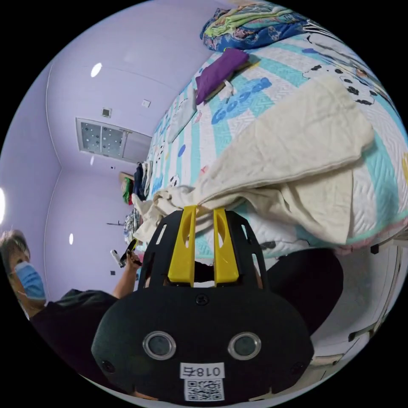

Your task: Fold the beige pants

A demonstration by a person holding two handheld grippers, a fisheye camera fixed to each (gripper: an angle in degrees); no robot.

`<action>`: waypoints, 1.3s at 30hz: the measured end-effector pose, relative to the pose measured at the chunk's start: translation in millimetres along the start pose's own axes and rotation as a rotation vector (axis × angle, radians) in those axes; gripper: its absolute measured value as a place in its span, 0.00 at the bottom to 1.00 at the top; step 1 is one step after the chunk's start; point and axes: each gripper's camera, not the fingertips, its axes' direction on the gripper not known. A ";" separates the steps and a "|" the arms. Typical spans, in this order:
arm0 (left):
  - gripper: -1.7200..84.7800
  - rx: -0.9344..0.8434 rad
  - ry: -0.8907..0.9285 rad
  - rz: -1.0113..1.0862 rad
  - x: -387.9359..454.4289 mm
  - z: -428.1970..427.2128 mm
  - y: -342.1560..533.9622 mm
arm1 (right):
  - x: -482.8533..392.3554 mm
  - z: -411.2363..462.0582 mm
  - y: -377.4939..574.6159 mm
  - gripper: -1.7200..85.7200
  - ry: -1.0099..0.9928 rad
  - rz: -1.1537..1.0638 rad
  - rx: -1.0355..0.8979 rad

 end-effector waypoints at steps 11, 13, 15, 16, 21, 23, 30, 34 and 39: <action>0.24 -0.053 0.160 0.071 99.7 37.0 -97.1 | -4.0 -65.4 31.6 0.11 0.006 -0.159 0.135; 0.27 -0.108 0.120 0.004 134.7 74.0 -120.9 | -0.8 -68.2 34.9 0.10 0.010 -0.152 0.145; 0.28 -0.132 0.042 -0.051 158.1 94.2 -129.8 | 3.3 -73.9 38.7 0.09 0.006 -0.139 0.167; 0.29 -0.119 0.020 -0.095 169.8 104.3 -131.8 | 6.8 -79.0 41.2 0.09 0.000 -0.133 0.186; 0.26 -0.240 -0.169 -0.098 204.6 167.9 -134.7 | 25.0 -103.0 45.7 0.08 -0.001 -0.122 0.232; 0.21 -0.269 -0.252 -0.099 204.7 185.5 -129.0 | 32.7 -118.8 48.5 0.07 -0.003 -0.125 0.253; 0.05 0.090 -0.027 -0.267 148.3 125.1 -80.1 | 54.7 -149.1 48.4 0.07 0.038 -0.084 0.276; 0.04 0.382 0.262 -0.329 92.5 61.1 -15.9 | 67.3 -160.1 21.9 0.09 0.123 -0.025 0.277; 0.03 0.415 0.383 -0.307 58.2 26.1 42.1 | 96.8 -164.5 -12.9 0.12 0.052 0.139 0.283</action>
